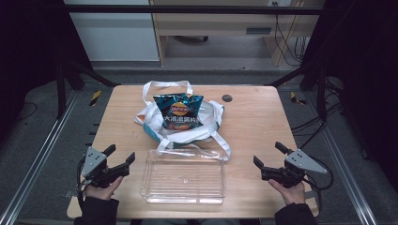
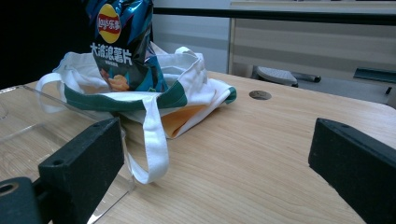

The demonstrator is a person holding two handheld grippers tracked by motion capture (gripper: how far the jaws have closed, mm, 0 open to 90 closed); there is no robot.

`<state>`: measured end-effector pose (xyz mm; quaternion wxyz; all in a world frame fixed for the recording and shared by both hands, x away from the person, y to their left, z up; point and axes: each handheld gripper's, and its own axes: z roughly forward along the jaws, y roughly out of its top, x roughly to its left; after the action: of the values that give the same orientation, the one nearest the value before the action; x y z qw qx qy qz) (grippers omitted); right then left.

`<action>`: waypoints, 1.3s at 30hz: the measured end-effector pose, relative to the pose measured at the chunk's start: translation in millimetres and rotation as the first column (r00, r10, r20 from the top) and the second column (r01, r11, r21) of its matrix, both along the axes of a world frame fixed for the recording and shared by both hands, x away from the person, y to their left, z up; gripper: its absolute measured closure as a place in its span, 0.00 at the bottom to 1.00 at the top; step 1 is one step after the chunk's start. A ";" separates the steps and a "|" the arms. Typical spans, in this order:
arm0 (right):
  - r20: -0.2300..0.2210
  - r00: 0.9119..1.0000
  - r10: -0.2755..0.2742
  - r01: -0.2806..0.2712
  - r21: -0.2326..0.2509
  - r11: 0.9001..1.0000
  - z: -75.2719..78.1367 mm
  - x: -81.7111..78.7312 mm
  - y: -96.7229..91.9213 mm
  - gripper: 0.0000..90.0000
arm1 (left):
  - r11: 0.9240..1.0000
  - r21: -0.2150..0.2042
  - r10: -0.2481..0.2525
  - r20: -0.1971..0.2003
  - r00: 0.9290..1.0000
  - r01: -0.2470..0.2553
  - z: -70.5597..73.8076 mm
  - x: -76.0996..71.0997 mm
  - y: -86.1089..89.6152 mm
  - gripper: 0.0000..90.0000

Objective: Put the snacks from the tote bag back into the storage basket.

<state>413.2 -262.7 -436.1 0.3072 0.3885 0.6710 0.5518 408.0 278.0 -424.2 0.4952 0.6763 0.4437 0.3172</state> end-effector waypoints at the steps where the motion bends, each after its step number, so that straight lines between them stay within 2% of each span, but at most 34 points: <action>1: 0.000 1.000 0.001 -0.001 -0.001 1.000 0.0 -0.1 0.1 0.04 | 1.000 0.000 -0.001 -0.001 1.000 0.001 0.6 0.0 -0.1 0.23; 10: -0.002 1.000 0.000 0.000 -0.007 1.000 0.0 0.4 0.9 0.04 | 1.000 -0.012 -0.018 -0.002 1.000 0.018 6.2 2.5 -4.6 0.24; 19: -0.005 1.000 0.009 -0.009 -0.019 1.000 -0.1 1.0 4.4 0.05 | 0.999 -0.041 -0.026 0.023 0.999 0.027 17.9 6.0 -8.2 0.25; 26: -0.019 1.000 0.019 -0.020 -0.025 0.999 -0.8 2.9 7.5 0.05 | 0.999 -0.029 -0.035 0.031 0.999 0.036 22.8 14.3 -16.0 0.25; 39: -0.012 0.999 0.030 -0.030 -0.025 0.999 0.6 4.1 10.9 0.05 | 0.998 -0.031 -0.047 0.036 0.998 0.048 32.2 30.2 -25.7 0.25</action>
<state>417.3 -251.8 -435.5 0.2998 0.3777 0.6853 0.5458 438.2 252.3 -391.9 0.5210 0.6730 0.4237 0.3101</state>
